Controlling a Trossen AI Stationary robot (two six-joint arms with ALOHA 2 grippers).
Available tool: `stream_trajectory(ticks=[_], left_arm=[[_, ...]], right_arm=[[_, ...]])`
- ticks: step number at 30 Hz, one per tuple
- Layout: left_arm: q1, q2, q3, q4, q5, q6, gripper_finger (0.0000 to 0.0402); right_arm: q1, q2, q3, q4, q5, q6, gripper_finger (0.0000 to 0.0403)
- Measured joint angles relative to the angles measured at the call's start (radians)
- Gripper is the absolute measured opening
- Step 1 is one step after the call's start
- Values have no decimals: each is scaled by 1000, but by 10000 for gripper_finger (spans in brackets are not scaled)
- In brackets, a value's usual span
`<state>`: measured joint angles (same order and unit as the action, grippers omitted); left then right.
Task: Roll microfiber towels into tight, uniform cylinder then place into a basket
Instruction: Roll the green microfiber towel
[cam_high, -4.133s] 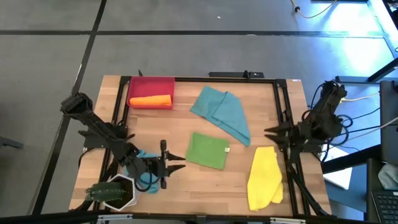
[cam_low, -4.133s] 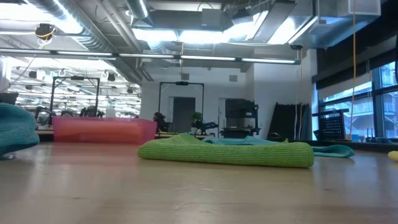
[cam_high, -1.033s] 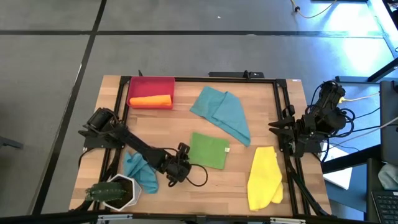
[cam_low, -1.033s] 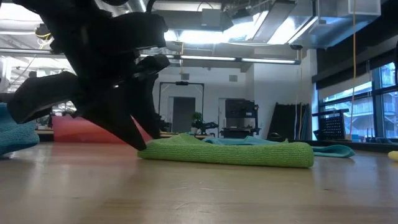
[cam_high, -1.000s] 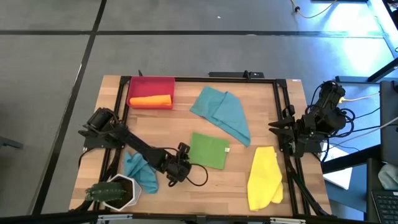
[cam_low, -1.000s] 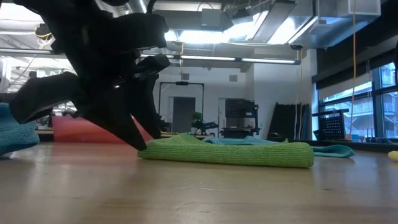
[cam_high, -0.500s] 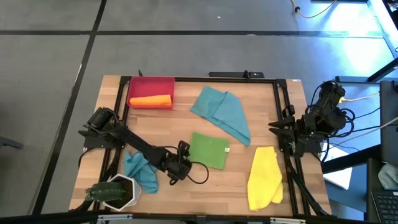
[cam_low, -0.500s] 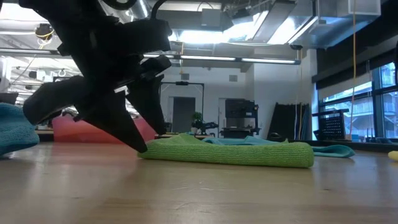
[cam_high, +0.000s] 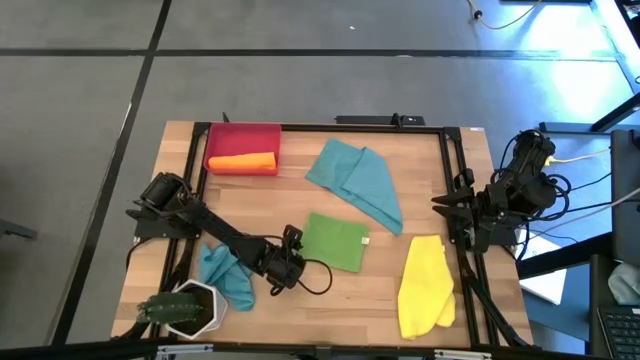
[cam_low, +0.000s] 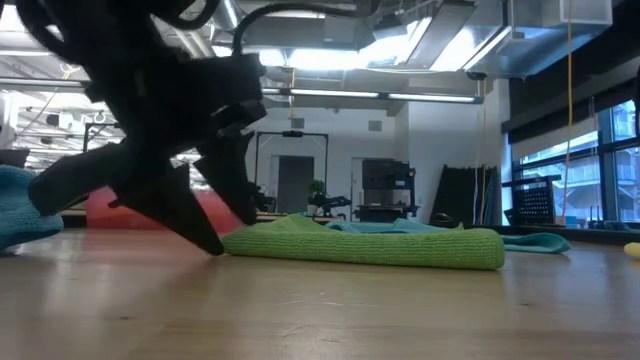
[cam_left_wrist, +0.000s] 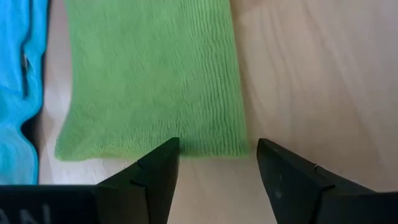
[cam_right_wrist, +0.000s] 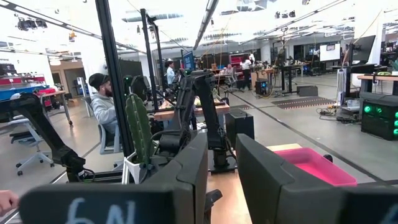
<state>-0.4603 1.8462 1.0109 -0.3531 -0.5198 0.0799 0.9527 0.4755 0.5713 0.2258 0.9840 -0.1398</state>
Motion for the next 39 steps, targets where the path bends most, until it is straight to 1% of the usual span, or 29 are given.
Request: stream_trajectory(ticks=[6, 10, 15, 21, 28, 33, 39], left_arm=[[-1, -5, -33, 23, -6, -48, 206], [-2, -5, -36, 36, -18, -43, 206], [-2, -3, -38, 69, -29, 53, 206], [-6, 2, -40, 72, -133, 191, 206], [-6, 2, -40, 79, -142, 248, 205], [-6, 2, -40, 81, -142, 255, 184], [-6, 29, -39, 90, -142, 269, 134]], right_arm=[[0, 0, 0, 0, 0, 0, 86], [0, 0, 0, 0, 0, 0, 86], [0, 0, 0, 0, 0, 0, 86], [0, 0, 0, 0, 0, 0, 86], [0, 0, 0, 0, 0, 0, 86], [0, 0, 0, 1, 0, 0, 86], [0, 0, 0, 4, 0, 0, 86]])
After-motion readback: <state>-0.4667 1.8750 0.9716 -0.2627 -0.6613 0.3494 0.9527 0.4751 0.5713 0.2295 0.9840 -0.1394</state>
